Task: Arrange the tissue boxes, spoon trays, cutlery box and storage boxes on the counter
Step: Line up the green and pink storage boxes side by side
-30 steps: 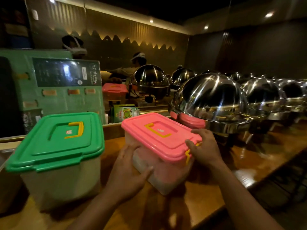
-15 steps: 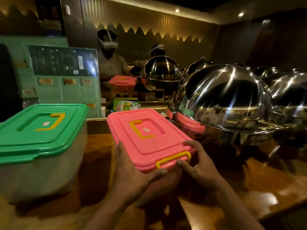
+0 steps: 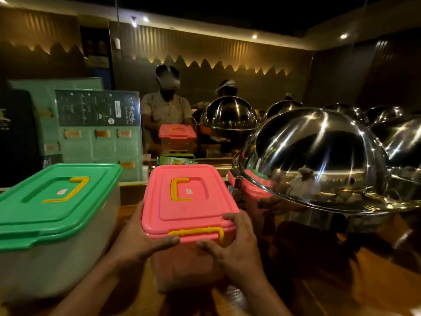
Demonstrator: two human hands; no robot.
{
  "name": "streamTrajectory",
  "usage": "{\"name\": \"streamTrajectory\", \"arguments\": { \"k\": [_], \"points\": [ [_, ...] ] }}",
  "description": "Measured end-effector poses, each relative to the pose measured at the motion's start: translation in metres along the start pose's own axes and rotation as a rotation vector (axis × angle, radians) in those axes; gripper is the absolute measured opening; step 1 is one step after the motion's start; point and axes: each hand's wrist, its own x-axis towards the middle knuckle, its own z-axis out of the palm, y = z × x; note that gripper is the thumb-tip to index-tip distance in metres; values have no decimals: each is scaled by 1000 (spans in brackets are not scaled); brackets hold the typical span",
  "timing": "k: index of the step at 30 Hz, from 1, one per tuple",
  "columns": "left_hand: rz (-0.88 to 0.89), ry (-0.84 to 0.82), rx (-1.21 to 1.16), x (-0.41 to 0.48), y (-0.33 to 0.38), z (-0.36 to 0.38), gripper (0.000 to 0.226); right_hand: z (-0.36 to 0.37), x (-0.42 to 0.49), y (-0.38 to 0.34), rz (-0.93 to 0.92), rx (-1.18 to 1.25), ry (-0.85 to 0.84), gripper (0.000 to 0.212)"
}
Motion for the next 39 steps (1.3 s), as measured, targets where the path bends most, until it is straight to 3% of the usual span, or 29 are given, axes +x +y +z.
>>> {"name": "streamTrajectory", "arguments": {
  "k": [14,30,39],
  "points": [
    [16,8,128,29,-8,-4,115,10,22,15,0,-10,30,81],
    [-8,-27,91,43,-12,-3,119,15,33,21,57,-26,34,84],
    [-12,-47,87,43,-13,-3,111,14,33,19,74,-27,19,82]
  ]
}}
